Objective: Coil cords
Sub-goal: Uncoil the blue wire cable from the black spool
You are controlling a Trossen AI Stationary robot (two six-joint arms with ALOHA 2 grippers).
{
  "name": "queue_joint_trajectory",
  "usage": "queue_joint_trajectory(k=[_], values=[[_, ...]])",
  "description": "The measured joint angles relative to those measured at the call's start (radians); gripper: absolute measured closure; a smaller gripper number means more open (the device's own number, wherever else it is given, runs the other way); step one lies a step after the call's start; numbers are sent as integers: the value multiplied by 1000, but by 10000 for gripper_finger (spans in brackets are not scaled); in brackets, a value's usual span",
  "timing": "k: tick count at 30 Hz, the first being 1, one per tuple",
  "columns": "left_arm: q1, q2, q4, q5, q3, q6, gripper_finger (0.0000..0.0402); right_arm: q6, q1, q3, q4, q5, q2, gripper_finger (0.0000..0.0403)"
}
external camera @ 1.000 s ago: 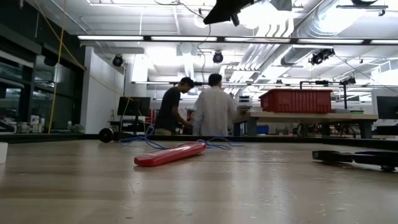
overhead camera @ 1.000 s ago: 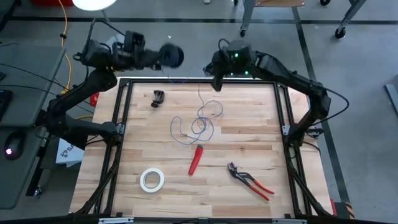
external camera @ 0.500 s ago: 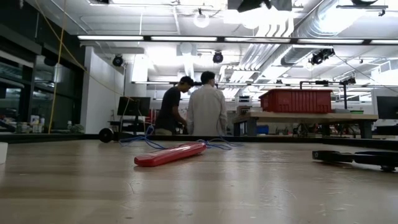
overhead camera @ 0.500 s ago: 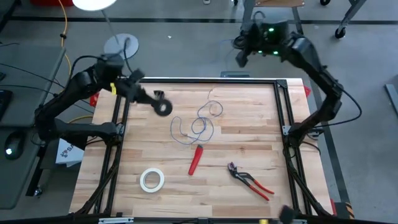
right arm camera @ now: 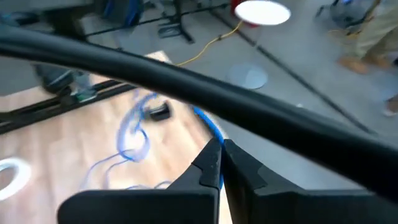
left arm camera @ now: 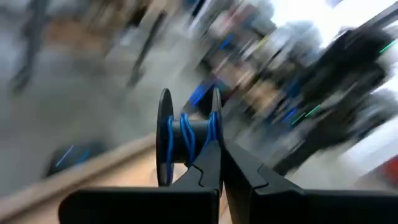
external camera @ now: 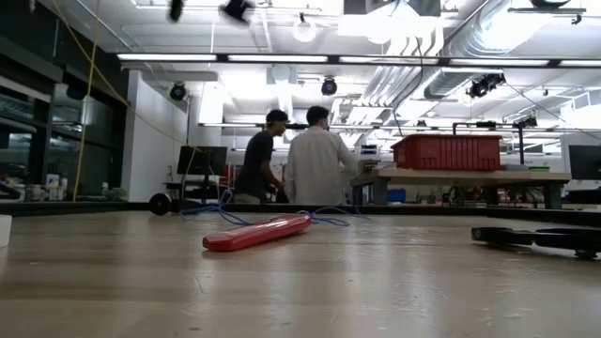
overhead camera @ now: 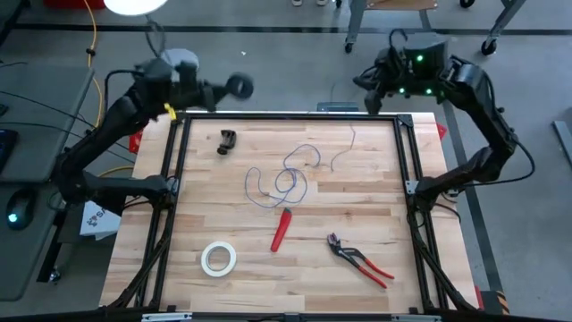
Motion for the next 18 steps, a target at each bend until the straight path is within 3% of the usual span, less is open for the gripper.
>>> queue_joint_trajectory(k=[4, 11, 18], values=[[18, 59, 357, 122, 0, -180, 401, 4, 79, 0, -4, -1, 36, 403], [-33, 160, 825, 379, 0, -685, 401, -26, 148, -1, 50, -1, 162, 403], [-129, 155, 894, 583, 0, -918, 401, -122, 128, -2, 205, -13, 272, 403]])
